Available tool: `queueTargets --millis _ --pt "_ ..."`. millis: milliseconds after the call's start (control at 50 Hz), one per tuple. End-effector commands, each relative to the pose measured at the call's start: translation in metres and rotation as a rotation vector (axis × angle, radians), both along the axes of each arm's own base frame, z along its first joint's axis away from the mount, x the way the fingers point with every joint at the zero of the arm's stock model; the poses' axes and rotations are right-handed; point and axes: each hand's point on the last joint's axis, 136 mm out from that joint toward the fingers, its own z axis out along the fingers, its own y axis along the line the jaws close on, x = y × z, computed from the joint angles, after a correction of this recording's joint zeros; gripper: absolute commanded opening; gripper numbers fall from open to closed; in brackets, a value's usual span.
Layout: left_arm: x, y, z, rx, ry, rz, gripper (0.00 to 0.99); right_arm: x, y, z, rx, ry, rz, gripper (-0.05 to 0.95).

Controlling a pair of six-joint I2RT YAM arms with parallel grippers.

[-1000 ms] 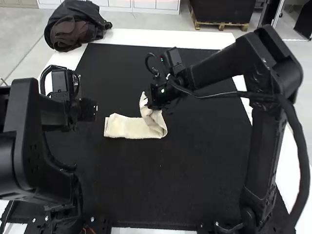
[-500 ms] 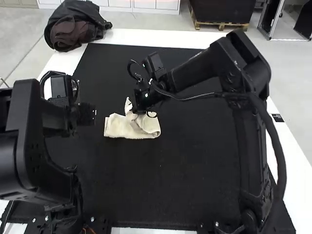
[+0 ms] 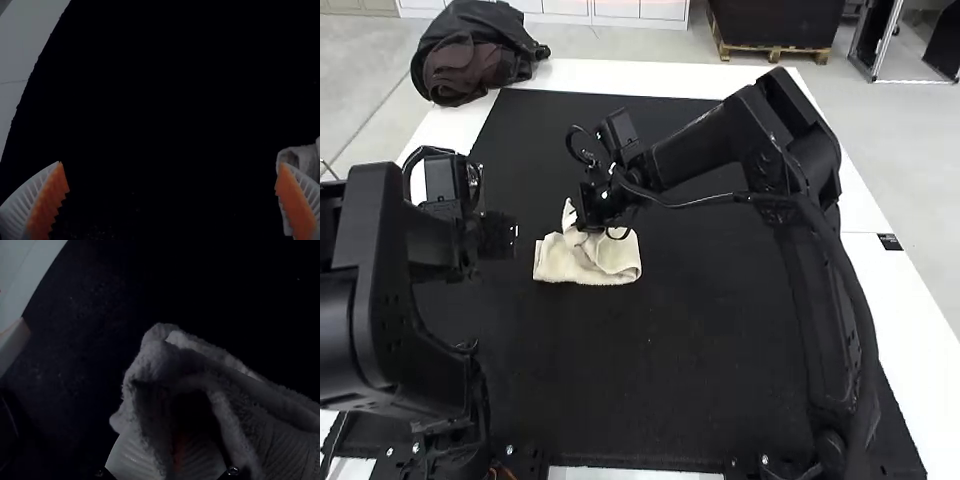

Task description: Fold the towel.

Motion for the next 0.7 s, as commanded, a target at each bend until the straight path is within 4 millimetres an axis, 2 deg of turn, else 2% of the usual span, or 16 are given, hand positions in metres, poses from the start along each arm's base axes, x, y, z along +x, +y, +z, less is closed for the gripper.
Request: queueTargets --millis 0,80,200,260,380,560,680 --pt "0.001 0.004 0.006 0.011 -0.02 0.008 0.967 -0.009 0.023 0.019 0.051 -0.011 0.033 -0.02" --pt "0.0 0.003 0.005 0.008 -0.016 0.007 0.967 -0.01 0.031 0.022 0.063 -0.02 0.043 0.02" --pt "0.001 0.004 0.006 0.009 -0.018 0.007 0.967 -0.012 0.043 0.034 0.09 -0.03 0.059 0.3" --pt "0.001 0.004 0.006 0.009 -0.018 0.007 0.967 -0.013 0.05 0.045 0.112 -0.045 0.067 0.47" --pt "0.002 0.004 0.007 0.01 -0.021 0.007 0.967 -0.011 0.06 0.064 0.149 -0.064 0.072 0.71" --pt "0.0 0.003 0.006 0.009 -0.017 0.007 0.967 -0.003 0.063 0.088 0.184 -0.087 0.069 0.86" --pt "0.001 0.003 0.006 0.009 -0.017 0.005 0.967 0.0 0.061 0.106 0.207 -0.094 0.07 0.87"
